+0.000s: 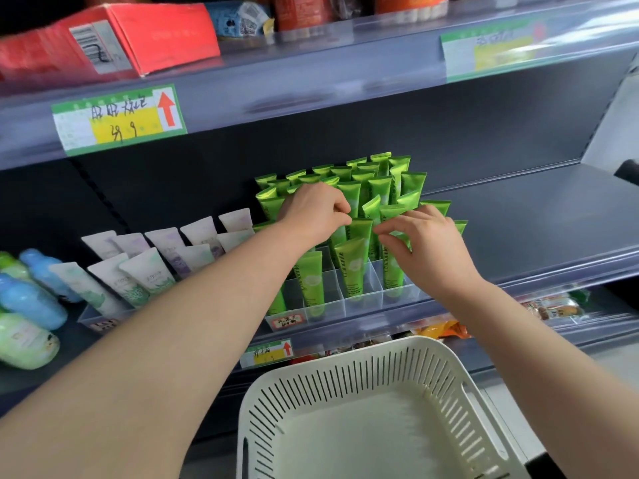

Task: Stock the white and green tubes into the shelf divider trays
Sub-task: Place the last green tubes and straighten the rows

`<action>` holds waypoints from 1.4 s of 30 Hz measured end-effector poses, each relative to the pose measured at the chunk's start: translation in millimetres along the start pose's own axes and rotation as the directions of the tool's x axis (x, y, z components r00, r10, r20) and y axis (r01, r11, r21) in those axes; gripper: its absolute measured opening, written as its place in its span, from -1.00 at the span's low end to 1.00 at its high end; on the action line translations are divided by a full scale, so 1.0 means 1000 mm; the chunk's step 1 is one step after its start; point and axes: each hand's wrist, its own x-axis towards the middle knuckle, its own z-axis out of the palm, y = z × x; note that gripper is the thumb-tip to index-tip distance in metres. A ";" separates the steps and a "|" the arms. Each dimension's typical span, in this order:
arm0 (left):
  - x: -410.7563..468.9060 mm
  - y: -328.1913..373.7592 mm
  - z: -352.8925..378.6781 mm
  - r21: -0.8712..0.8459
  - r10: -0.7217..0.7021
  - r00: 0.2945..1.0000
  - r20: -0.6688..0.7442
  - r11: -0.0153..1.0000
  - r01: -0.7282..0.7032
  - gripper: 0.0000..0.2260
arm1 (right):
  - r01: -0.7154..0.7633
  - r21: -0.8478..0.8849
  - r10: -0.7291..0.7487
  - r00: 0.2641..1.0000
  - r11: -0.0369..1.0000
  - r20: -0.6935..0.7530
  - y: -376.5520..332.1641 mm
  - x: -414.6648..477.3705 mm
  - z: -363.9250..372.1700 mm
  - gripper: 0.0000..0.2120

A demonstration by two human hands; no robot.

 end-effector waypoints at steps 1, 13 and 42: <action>0.001 0.003 0.002 0.007 -0.002 1.000 0.016 1.000 0.001 -0.85 | 0.003 -0.002 -0.003 1.000 1.000 0.004 0.001 -0.001 0.000 -0.88; -0.003 -0.007 -0.001 0.131 -0.070 0.997 0.026 0.989 0.066 -0.92 | 0.009 -0.029 -0.007 0.998 1.000 0.064 0.000 0.000 0.000 -0.87; -0.010 -0.008 -0.011 0.014 0.000 0.996 -0.088 1.000 0.001 -0.82 | -0.067 -0.003 0.067 0.995 0.998 0.078 0.003 0.004 -0.014 -0.83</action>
